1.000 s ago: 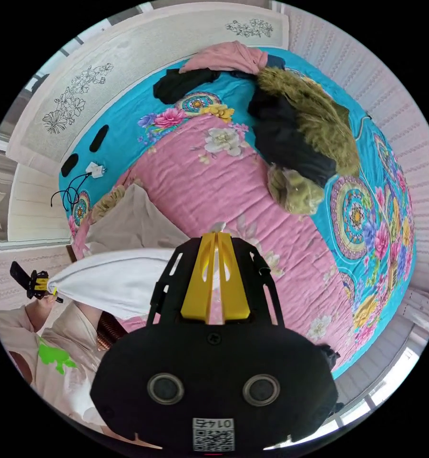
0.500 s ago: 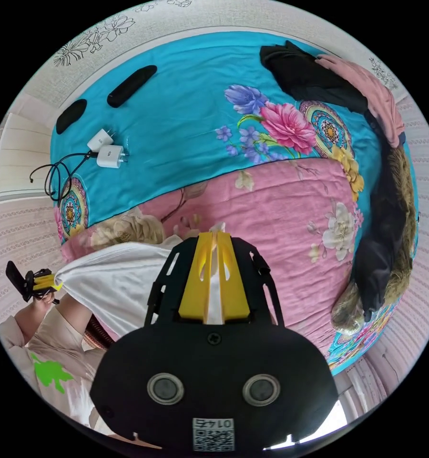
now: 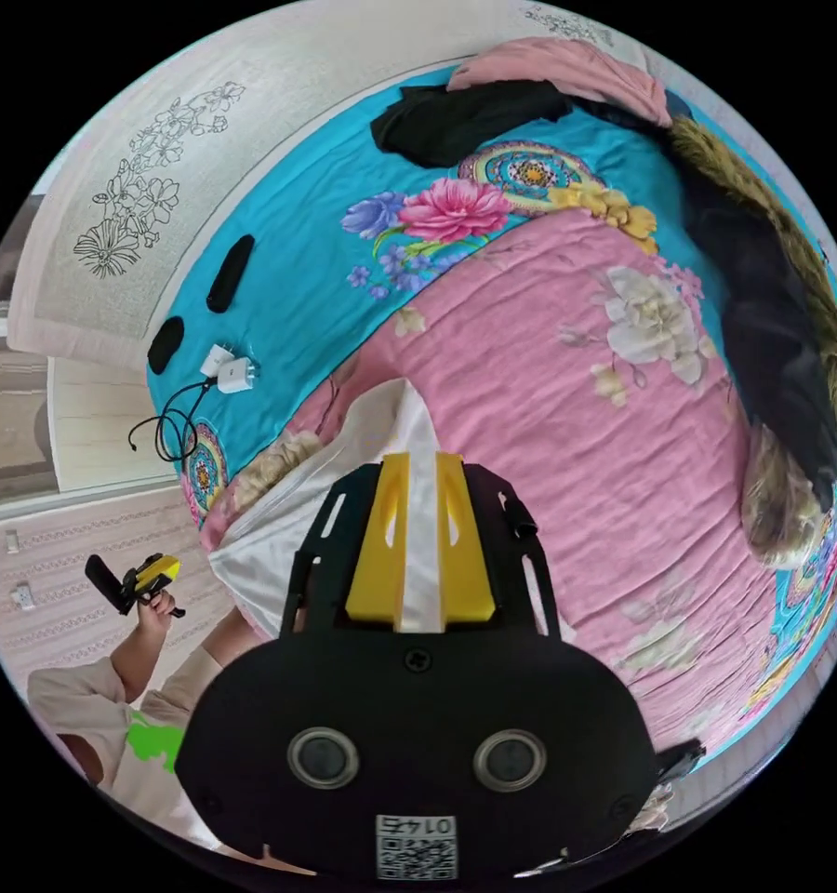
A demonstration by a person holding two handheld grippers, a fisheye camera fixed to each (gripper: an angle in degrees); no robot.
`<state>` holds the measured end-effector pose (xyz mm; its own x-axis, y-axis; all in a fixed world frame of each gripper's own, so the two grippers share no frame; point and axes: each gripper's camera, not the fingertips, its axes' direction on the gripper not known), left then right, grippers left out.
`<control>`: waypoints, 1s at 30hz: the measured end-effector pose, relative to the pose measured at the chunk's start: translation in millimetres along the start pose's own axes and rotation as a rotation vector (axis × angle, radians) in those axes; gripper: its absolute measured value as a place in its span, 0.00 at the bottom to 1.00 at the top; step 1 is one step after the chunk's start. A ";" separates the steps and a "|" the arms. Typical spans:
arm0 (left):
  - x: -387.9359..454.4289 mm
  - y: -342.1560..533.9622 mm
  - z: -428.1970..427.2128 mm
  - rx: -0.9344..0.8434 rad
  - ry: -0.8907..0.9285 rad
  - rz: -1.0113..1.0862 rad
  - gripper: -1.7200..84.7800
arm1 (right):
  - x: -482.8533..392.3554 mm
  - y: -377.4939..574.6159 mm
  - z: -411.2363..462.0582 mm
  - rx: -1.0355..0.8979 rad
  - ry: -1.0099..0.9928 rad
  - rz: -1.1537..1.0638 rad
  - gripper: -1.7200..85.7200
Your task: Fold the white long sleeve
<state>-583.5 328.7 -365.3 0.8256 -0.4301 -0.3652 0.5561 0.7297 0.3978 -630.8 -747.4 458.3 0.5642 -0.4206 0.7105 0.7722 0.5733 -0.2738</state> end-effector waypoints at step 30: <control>114.0 -74.5 -15.3 -0.351 -0.093 0.413 0.07 | 154.6 12.9 4.3 0.240 -0.623 0.040 0.12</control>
<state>-532.3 233.4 -449.5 0.9823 -0.1036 -0.1558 0.1316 0.9745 0.1816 -534.9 -802.1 567.3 0.2611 0.0475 0.9641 0.6275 0.7506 -0.2069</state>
